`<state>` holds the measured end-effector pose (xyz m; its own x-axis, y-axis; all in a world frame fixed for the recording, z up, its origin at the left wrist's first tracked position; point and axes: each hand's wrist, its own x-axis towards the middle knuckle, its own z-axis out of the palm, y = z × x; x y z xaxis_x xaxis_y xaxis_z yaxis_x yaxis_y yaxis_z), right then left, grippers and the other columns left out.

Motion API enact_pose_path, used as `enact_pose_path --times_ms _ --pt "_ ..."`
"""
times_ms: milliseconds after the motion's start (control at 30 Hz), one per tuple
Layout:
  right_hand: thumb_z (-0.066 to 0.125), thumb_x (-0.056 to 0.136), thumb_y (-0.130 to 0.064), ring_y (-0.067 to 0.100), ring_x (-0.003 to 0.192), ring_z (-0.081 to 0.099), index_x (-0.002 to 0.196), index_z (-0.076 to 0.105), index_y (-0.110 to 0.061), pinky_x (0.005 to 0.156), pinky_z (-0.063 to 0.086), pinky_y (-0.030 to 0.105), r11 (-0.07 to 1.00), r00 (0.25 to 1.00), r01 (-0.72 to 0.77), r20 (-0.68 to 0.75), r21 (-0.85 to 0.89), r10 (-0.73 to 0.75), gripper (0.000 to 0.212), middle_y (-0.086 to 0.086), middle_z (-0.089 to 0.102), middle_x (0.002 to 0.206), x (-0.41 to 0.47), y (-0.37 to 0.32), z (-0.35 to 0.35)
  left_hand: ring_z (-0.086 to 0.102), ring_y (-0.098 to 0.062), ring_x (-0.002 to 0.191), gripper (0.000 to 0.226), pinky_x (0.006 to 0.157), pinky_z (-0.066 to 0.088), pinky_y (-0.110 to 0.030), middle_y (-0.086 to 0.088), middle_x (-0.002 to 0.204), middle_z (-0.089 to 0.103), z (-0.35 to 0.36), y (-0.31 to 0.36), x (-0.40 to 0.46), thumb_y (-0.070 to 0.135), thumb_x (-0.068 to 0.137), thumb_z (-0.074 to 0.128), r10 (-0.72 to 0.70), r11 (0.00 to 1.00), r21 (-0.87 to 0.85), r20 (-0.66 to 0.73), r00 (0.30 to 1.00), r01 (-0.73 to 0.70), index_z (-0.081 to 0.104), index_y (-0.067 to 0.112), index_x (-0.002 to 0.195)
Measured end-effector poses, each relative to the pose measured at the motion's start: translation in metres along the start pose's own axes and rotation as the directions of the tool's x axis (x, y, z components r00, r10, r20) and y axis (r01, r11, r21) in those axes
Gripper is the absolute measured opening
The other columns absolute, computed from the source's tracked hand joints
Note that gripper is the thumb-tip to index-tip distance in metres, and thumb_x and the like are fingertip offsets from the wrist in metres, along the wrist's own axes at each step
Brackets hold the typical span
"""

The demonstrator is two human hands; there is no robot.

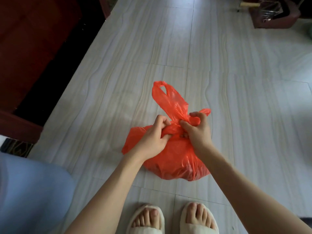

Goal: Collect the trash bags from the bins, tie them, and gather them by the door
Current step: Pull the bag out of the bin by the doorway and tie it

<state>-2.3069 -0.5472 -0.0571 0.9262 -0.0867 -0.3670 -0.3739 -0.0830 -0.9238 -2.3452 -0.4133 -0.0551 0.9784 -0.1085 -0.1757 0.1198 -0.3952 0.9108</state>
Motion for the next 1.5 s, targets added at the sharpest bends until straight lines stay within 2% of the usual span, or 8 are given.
enact_pose_path --times_ms 233,400,500,700,933,1167,1333,1500 --pt "0.052 0.080 0.000 0.016 0.079 0.059 0.094 0.068 -0.012 0.069 0.038 0.020 0.821 0.956 0.292 0.134 -0.490 -0.260 0.025 0.001 0.067 0.083 -0.008 -0.002 0.002 0.054 -0.022 0.068 0.019 0.065 0.042 -0.037 -0.003 0.075 0.054 0.007 0.001 -0.001 0.004 0.073 0.036 0.444 0.796 0.496 -0.090 0.892 -0.346 0.051 0.011 0.065" --pt "0.048 0.086 -0.004 0.010 0.058 0.044 0.069 0.061 -0.012 0.064 0.033 0.025 0.767 0.905 0.369 0.390 -0.525 -0.168 0.024 -0.006 0.052 0.061 -0.010 -0.007 0.001 0.064 -0.029 0.078 0.030 0.068 0.054 -0.035 -0.015 0.095 0.057 0.009 -0.015 -0.003 0.007 0.080 0.042 0.491 0.784 0.545 -0.249 0.835 -0.298 0.071 0.006 0.073" --pt "0.042 0.087 -0.007 0.018 0.056 0.038 0.053 0.040 -0.015 0.058 0.032 0.029 0.819 0.893 0.241 0.449 -0.521 0.023 0.035 0.001 0.040 0.053 -0.007 -0.021 0.005 0.055 -0.015 0.086 0.027 0.076 0.051 -0.033 -0.001 0.104 0.043 0.009 -0.022 -0.004 0.004 0.081 0.045 0.451 0.855 0.436 -0.356 0.819 -0.281 0.072 0.006 0.080" --pt "0.039 0.082 -0.008 0.016 0.042 0.041 0.049 0.047 -0.011 0.053 0.033 0.030 0.871 0.849 -0.070 0.429 -0.485 0.307 0.034 0.003 0.047 0.047 0.002 -0.033 -0.001 0.055 -0.018 0.086 0.027 0.078 0.050 -0.034 0.000 0.103 0.040 0.013 -0.020 -0.009 -0.010 0.076 0.054 0.457 0.850 0.438 -0.332 0.825 -0.294 0.072 0.010 0.079" --pt "0.022 0.085 -0.008 0.008 0.041 0.045 0.046 0.060 -0.014 0.054 0.037 0.021 0.910 0.533 -0.347 0.751 -0.228 0.391 0.054 -0.002 0.053 0.046 0.003 -0.033 -0.020 0.053 -0.016 0.091 0.020 0.083 0.050 -0.029 -0.002 0.105 0.040 0.018 -0.022 -0.010 0.001 0.082 0.054 0.528 0.811 0.472 -0.340 0.778 -0.345 0.063 0.017 0.090" --pt "0.033 0.083 -0.008 0.017 0.053 0.056 0.064 0.057 -0.005 0.061 0.047 0.027 0.916 0.713 -0.370 0.583 -0.157 0.388 0.031 0.008 0.061 0.059 0.009 -0.023 -0.022 0.054 -0.019 0.110 0.028 0.092 0.047 -0.041 -0.010 0.118 0.053 0.018 -0.011 -0.011 0.036 0.072 0.053 0.291 0.840 0.507 -0.124 0.949 -0.192 0.070 0.019 0.087" --pt "0.044 0.083 -0.010 0.027 0.071 0.049 0.079 0.059 -0.005 0.070 0.040 0.037 0.937 0.839 -0.285 0.421 -0.202 0.346 0.016 0.018 0.055 0.082 0.007 -0.012 -0.021 0.055 -0.011 0.105 0.041 0.099 0.037 -0.023 -0.001 0.116 0.050 0.017 -0.009 -0.007 0.046 0.070 0.053 0.134 0.941 0.326 -0.120 0.984 -0.089 0.074 0.013 0.084" --pt "0.048 0.087 -0.020 0.018 0.056 0.050 0.061 0.058 -0.012 0.061 0.040 0.030 0.956 0.920 -0.199 0.295 -0.214 0.258 0.030 0.007 0.056 0.059 0.007 -0.007 -0.024 0.049 0.007 0.088 0.016 0.084 0.029 0.003 0.011 0.099 0.047 0.011 -0.009 -0.006 0.016 0.071 0.064 0.007 0.998 0.054 -0.346 0.938 0.013 0.073 0.003 0.070"
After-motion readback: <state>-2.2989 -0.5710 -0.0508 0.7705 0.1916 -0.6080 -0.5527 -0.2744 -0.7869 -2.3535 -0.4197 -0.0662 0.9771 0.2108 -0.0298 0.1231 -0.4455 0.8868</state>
